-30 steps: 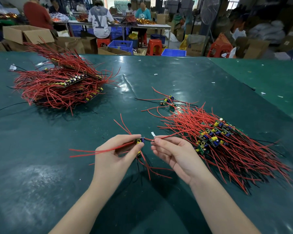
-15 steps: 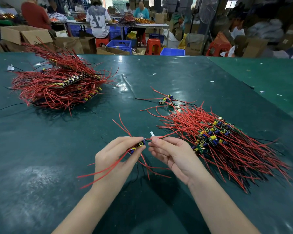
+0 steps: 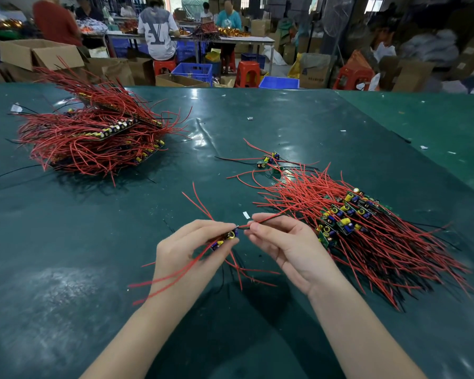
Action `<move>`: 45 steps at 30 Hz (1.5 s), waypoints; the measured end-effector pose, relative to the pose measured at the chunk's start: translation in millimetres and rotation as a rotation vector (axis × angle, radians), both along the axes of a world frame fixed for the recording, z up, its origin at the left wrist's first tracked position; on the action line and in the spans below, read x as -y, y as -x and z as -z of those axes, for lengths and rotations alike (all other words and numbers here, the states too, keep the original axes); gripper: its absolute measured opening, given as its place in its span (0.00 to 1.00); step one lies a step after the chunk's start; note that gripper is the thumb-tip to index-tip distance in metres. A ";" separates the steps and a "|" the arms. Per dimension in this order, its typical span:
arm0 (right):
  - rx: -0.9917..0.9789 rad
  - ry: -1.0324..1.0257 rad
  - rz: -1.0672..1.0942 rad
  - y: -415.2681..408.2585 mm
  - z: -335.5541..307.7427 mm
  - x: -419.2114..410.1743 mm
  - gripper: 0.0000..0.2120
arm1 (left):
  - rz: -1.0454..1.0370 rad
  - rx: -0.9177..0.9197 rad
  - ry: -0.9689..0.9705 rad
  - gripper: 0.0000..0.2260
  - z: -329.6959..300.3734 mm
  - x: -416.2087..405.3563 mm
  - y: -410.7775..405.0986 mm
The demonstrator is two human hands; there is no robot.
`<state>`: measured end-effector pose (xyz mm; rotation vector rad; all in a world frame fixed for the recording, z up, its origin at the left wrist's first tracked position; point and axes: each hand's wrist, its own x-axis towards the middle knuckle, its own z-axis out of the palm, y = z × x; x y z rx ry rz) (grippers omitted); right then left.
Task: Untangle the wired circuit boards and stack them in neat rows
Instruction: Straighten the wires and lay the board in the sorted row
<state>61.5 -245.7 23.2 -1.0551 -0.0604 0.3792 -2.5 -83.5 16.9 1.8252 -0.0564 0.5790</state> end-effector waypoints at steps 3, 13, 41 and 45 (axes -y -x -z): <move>0.093 0.050 0.043 1.8 -1.5 0.5 0.07 | 0.030 -0.071 0.167 0.07 -2.0 1.1 -1.2; 0.338 0.183 0.238 5.9 -2.1 -6.0 0.09 | 0.281 -0.440 0.880 0.10 -3.0 -0.7 -9.2; -0.037 -0.087 0.095 -1.4 -1.3 -0.7 0.04 | 0.201 -0.375 0.901 0.08 2.4 -7.3 -15.2; -0.035 -0.125 0.149 -8.5 -2.3 5.4 0.05 | 0.188 -0.386 0.901 0.07 3.7 -9.1 -16.6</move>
